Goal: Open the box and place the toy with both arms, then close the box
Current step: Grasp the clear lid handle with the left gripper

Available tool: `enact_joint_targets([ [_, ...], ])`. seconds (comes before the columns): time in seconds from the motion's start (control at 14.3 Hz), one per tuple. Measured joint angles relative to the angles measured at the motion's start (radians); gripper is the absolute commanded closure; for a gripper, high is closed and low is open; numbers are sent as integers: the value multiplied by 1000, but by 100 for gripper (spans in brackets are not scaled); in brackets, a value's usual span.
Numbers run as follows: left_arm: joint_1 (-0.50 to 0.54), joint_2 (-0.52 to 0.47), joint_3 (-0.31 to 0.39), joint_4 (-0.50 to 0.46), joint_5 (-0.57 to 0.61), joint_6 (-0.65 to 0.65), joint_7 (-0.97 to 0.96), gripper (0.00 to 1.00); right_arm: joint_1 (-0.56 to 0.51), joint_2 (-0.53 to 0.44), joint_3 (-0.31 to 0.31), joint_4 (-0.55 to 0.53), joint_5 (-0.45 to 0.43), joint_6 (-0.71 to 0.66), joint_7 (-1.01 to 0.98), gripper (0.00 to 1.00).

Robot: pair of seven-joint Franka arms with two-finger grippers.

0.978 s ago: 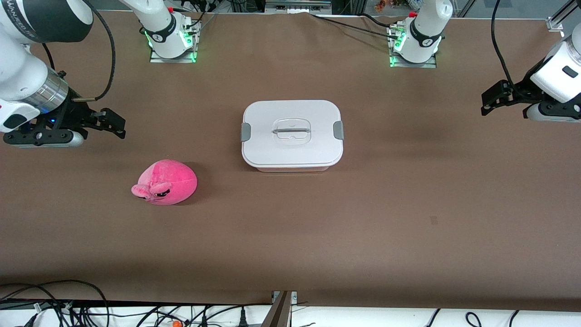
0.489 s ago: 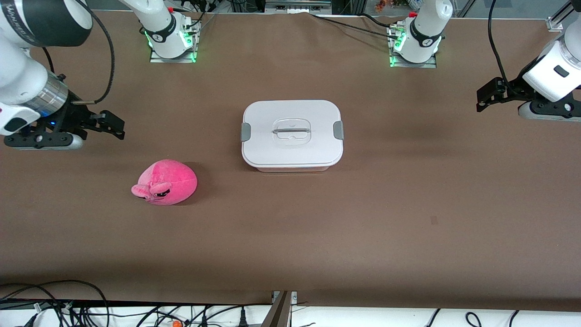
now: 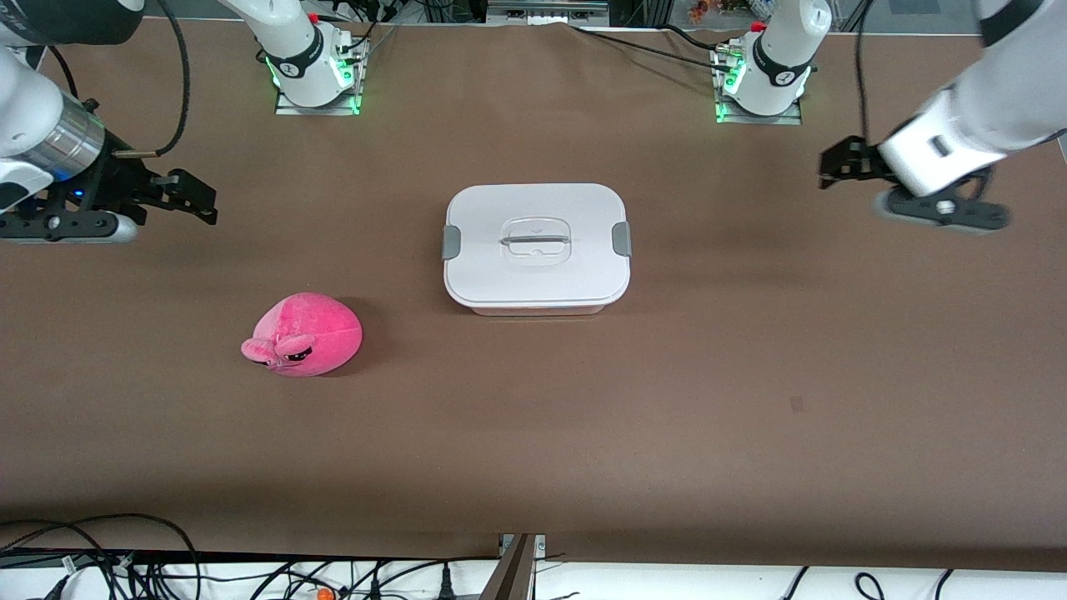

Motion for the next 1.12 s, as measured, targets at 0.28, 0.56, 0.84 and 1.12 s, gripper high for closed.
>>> enact_joint_targets([
  [0.28, -148, 135, -86, 38, -2, 25, 57, 0, 2, 2, -4, 0, -1, -7, 0, 0],
  [0.56, -290, 344, -96, 214, -2, 53, 165, 0, -2, 12, -27, -1, -52, -15, 0, 0],
  [0.84, -332, 463, -96, 286, -28, 209, 382, 0, -3, 13, -43, -1, -54, -48, 1, 0],
  [1.12, -434, 530, -98, 281, -39, 353, 412, 0, -1, 10, -39, 3, 3, -38, 1, 0],
])
